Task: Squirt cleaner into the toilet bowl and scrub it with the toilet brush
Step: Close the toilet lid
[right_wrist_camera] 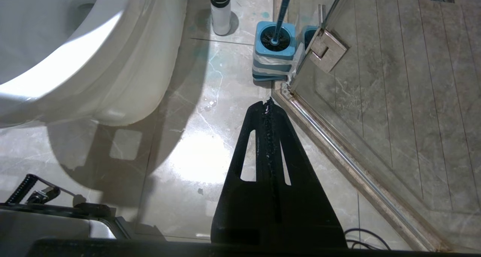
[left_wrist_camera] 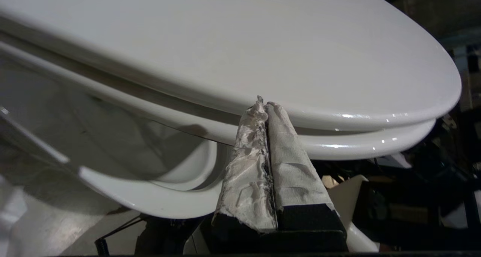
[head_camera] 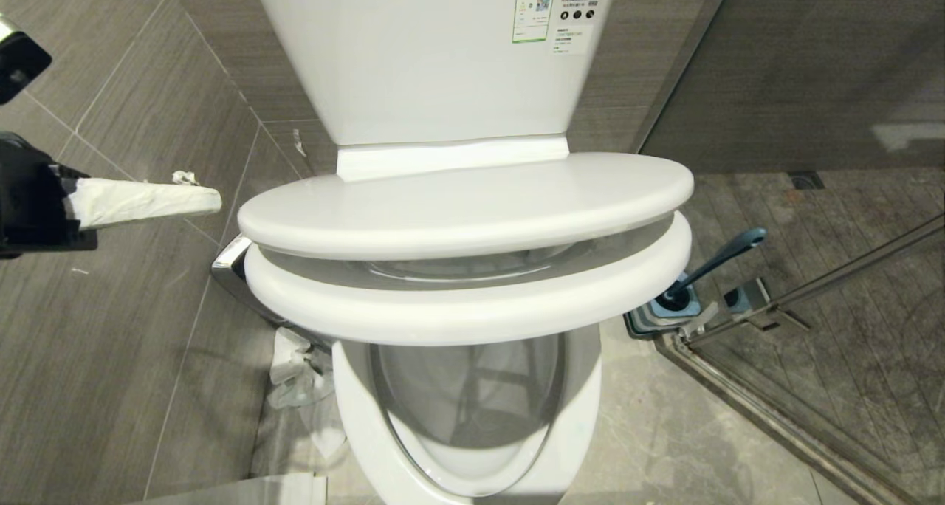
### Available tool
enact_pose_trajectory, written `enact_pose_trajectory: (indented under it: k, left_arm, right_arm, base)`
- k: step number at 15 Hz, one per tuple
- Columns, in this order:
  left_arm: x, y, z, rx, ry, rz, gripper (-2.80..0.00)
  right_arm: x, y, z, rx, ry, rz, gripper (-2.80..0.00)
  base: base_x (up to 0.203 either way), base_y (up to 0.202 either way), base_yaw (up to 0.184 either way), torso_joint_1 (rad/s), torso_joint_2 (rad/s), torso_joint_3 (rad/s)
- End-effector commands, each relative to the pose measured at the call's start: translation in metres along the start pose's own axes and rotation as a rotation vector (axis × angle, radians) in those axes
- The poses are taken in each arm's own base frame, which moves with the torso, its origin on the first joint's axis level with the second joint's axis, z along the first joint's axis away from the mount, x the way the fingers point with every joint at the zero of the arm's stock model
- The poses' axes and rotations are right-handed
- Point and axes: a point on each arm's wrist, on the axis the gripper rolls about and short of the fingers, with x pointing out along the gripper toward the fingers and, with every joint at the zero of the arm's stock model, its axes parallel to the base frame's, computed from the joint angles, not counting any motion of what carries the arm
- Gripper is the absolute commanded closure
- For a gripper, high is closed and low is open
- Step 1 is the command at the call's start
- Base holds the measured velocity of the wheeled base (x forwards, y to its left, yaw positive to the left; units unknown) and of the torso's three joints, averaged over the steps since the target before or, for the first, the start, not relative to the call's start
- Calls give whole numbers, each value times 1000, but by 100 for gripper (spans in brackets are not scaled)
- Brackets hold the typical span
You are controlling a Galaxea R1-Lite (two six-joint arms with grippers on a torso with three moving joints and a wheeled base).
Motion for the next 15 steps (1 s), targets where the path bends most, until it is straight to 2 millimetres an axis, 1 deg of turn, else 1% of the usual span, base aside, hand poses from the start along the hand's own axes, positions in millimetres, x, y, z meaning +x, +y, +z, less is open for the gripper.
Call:
enact_pose_trajectory:
  k: [1,3,5,7,8,10,12,15]
  left_arm:
    - [-4,-7,13,-40,-32,108,0]
    - [2,-9,33,-76,-69,245,0]
    - [19,-6,50,-66,-97,388,0]
    - [33,-9,58,-39,-91,405,0]
    - [38,-10,55,-15,-59,406,0]
    - [50,-14,43,16,61,417,0]
    - [60,-20,33,17,157,382,0]
    - [75,-29,23,32,243,320,0]
  right_arm:
    - [0,0,0,-1,1,1,0]
    - [0,0,0,-1,1,2,0]
    - [0,0,0,-1,1,0,0]
    - [0,0,0,-1,1,0,0]
    - [0,0,0,-1,1,0,0]
    - [0,0,0,-1,1,2,0]
    - [0,0,0,-1,1,2,0]
    - [0,0,0,-1,1,2,0]
  base:
    - [0,0,0,0,0,0]
    - [0,0,0,0,0,0]
    - [0,0,0,0,0,0]
    - [0,0,0,0,0,0]
    - [0,0,0,0,0,0]
    - [0,0,0,0,0,0]
    - [0,0,0,0,0,0]
    - [0,0,0,0,0,0]
